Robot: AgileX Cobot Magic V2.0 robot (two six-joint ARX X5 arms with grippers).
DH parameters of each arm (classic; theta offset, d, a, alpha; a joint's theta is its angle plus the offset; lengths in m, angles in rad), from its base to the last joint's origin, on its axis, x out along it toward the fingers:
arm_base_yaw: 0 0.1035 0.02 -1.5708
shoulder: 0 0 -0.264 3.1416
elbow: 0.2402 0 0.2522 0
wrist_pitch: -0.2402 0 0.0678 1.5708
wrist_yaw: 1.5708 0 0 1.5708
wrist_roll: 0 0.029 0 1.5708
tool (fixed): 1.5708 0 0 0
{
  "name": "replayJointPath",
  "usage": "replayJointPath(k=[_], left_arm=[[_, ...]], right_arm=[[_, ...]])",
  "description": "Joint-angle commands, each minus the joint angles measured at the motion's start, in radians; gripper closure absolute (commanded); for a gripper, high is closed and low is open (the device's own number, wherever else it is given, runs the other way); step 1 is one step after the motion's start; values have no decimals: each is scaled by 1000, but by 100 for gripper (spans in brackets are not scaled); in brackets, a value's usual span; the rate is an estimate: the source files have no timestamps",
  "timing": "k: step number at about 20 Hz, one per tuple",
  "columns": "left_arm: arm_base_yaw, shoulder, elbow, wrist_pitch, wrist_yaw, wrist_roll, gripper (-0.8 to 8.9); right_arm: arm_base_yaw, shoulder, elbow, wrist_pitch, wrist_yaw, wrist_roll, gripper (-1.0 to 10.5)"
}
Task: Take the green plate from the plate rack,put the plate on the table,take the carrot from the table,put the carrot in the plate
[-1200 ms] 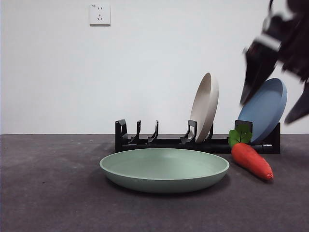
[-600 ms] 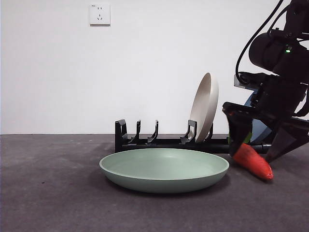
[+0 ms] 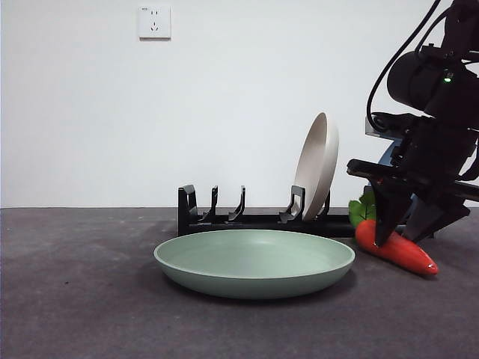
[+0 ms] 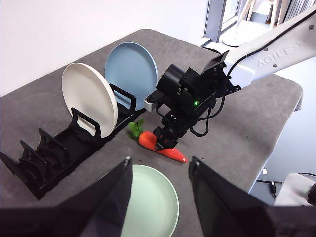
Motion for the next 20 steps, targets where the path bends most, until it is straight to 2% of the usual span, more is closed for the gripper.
replayJointPath(k=[1,9,13,17,20], left_arm=[[1,-1,-3,6,2,-7,616],[1,-1,-3,5,1,-6,616],[1,-1,-3,5,1,-6,617],[1,-1,-3,6,1,-6,617],[1,-1,-3,6,1,-6,617]], right_arm=[[3,14,3,0,0,5,960],[3,7,3,-9,-1,2,959],[21,-92,3,-49,-2,-4,959],[91,-229,3,-59,-28,9,959],[188,-238,3,-43,-27,39,959]])
